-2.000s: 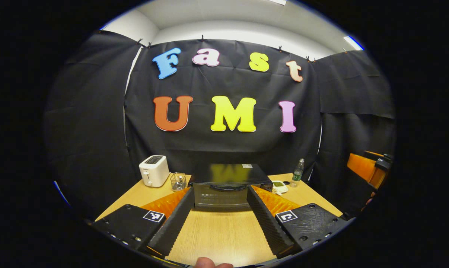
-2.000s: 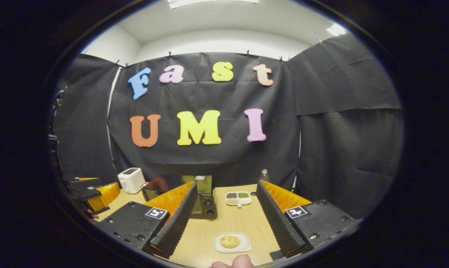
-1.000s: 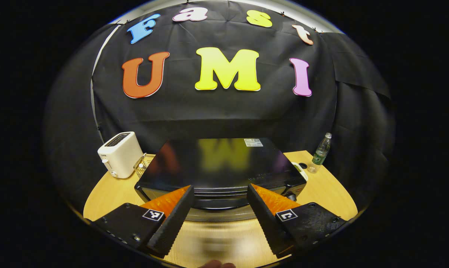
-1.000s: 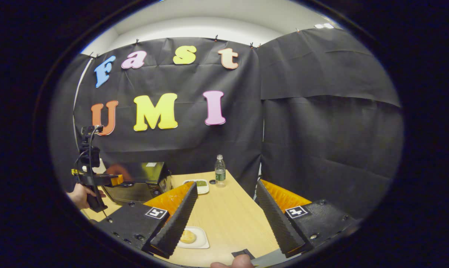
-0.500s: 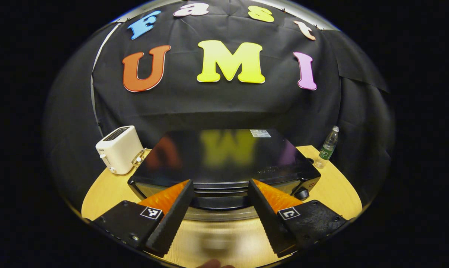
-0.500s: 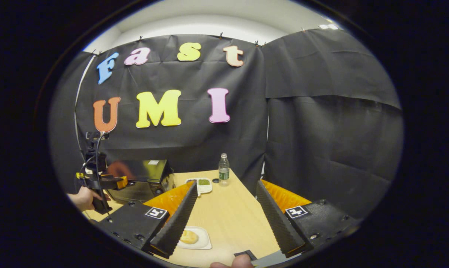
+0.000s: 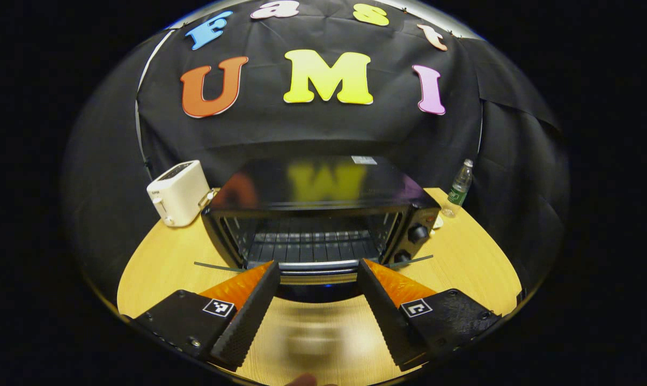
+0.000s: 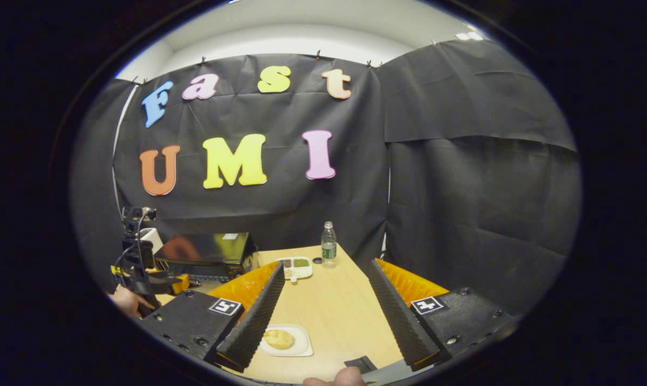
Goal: Open the electric oven with the left hand, put the food in, and close the electric oven.
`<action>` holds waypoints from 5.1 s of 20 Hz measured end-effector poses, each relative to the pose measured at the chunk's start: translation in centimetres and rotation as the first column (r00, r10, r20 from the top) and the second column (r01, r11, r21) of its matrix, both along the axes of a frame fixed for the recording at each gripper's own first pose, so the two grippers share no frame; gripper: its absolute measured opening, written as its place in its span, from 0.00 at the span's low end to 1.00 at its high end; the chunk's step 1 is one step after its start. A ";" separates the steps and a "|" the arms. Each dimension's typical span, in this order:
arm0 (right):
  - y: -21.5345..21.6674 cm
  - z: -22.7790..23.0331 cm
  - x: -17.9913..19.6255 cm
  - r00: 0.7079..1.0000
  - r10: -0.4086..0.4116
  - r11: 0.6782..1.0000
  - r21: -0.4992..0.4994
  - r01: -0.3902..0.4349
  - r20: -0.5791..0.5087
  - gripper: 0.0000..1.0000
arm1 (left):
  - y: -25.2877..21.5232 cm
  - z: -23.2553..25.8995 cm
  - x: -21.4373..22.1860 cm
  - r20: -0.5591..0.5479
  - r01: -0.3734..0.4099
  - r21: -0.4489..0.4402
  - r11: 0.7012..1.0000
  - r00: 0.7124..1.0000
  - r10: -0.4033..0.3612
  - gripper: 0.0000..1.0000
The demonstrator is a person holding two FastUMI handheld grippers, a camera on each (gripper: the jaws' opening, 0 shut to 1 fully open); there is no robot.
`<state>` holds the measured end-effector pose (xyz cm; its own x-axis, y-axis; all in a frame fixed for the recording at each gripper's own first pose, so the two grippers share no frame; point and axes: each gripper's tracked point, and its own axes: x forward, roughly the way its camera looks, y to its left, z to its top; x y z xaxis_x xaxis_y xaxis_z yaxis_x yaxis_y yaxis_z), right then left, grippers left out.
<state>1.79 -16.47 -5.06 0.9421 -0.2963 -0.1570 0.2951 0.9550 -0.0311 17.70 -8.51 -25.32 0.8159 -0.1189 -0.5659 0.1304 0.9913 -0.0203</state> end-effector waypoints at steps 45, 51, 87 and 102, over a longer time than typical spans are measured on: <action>5.8 -17.5 -0.6 0.910 0.223 0.973 0.129 -0.189 -0.349 0.97 | 6.0 3.6 -14.2 -0.007 -0.043 -0.064 0.997 0.999 0.042 0.94; 8.9 -23.6 1.3 0.863 0.264 0.964 0.143 -0.224 -0.431 0.98 | 8.6 11.3 -17.7 0.185 -0.014 -0.011 1.000 0.983 0.016 0.94; 10.9 -28.4 5.2 0.831 0.289 0.944 0.286 -0.165 -0.475 0.60 | 9.7 18.4 -10.6 0.269 -0.102 -0.069 0.992 0.956 0.117 0.94; 27.2 -25.7 22.1 0.927 0.291 0.854 0.502 -0.140 -0.237 0.60 | 22.0 19.5 -15.4 0.255 -0.255 0.013 0.967 0.936 0.244 0.93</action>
<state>23.86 10.73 -30.74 0.8598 0.0893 -0.5028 0.1291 0.9146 0.3832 2.26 13.46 -5.86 0.9314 0.1276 -0.3410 -0.1263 0.9916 0.0259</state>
